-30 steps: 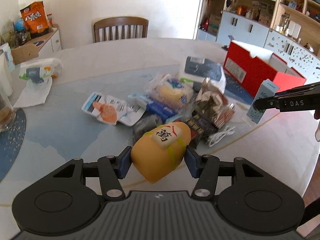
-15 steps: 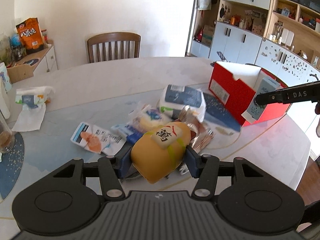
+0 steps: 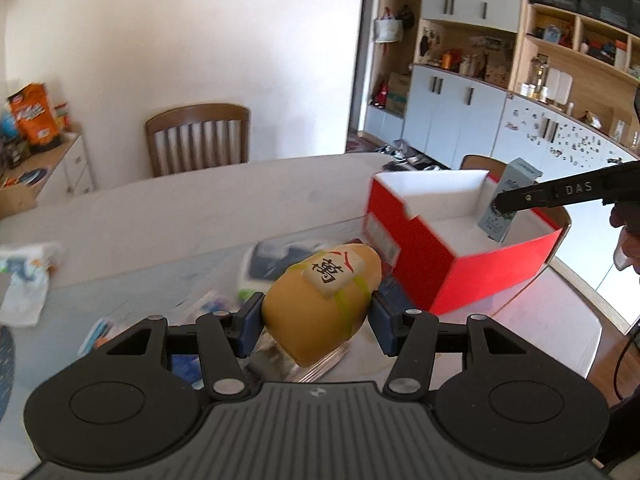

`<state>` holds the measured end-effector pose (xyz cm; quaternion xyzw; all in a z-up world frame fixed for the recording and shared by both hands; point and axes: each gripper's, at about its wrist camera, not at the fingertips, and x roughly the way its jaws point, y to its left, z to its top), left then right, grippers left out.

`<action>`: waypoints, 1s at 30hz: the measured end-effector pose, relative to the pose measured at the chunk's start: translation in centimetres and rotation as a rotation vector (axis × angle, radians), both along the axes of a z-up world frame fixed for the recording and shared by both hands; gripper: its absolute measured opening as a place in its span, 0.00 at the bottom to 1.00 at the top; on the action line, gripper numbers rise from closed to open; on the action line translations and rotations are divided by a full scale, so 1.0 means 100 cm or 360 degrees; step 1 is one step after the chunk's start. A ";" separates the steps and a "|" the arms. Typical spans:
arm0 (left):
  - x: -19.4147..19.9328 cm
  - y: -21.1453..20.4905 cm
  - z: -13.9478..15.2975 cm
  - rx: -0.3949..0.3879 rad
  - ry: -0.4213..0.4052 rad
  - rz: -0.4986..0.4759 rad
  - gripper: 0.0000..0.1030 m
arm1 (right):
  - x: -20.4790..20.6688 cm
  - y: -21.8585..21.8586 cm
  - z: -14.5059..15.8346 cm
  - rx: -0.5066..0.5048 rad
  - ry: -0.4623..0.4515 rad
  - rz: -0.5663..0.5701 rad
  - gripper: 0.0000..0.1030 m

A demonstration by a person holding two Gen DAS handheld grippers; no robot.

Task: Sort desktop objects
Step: 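Carry the yellow toy and light-blue box over the red shoebox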

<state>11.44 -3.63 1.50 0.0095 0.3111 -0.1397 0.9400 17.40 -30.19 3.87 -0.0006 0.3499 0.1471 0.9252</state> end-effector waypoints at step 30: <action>0.159 -0.218 -0.025 0.0289 0.0173 -0.0496 0.52 | 0.079 -0.133 -0.055 -0.0066 0.0181 -0.0034 0.27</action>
